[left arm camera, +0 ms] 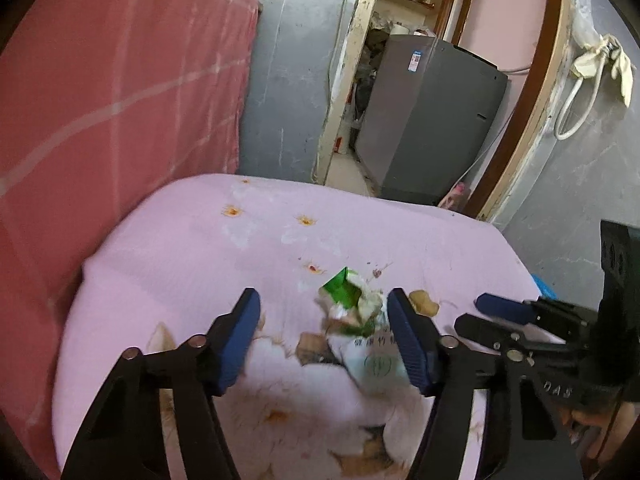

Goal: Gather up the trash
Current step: 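Close the left tool on the green wrapper while the right tool grasps the potato piece, then lift both held items and carry them over the blue bucket, then open the left tool over the bucket while the right tool drops the potato piece, then move both tools back over the table toward the remaining trash, then close the right tool on the white carton while the left tool grasps the brown scrap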

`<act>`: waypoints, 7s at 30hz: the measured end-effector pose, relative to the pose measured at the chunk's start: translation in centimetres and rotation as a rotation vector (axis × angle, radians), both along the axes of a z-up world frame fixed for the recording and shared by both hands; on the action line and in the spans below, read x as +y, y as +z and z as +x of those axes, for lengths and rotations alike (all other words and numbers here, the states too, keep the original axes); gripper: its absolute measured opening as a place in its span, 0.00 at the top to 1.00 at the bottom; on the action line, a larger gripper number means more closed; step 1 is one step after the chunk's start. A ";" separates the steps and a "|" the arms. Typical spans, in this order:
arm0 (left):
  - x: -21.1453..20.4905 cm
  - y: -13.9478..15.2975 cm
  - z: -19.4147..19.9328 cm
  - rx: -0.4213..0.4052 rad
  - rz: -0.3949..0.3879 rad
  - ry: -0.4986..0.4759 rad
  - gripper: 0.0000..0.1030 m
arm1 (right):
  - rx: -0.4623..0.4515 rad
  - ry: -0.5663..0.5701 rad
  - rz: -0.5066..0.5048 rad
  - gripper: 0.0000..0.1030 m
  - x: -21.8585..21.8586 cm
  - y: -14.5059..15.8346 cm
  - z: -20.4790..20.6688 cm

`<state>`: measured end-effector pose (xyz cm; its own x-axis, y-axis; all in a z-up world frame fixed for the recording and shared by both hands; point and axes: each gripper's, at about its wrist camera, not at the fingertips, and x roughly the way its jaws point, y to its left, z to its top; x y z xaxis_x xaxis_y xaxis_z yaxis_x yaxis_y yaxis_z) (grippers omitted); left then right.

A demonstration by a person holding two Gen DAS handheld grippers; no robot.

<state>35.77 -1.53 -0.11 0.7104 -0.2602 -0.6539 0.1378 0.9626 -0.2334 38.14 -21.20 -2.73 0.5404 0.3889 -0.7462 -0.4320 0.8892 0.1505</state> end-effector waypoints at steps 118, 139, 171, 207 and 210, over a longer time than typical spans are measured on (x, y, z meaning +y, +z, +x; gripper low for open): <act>-34.1 1.2 -0.8 -0.036 -0.073 -0.475 0.95 | -0.367 -0.660 0.138 0.87 -29.3 2.6 -13.8; -31.8 1.8 -1.7 -0.081 -0.067 -0.405 0.56 | -0.391 -0.696 0.136 0.56 -29.7 3.1 -14.1; -9.7 10.2 -11.9 -0.459 0.026 0.019 0.02 | -0.651 -0.464 0.181 0.00 -14.8 11.7 -18.4; 7.2 0.8 -12.0 -0.186 0.050 0.313 0.02 | -0.229 -0.016 0.029 0.22 4.4 2.1 -8.8; 7.1 0.5 -11.4 -0.148 0.061 0.320 0.02 | -0.181 0.006 0.021 0.37 4.9 1.5 -8.0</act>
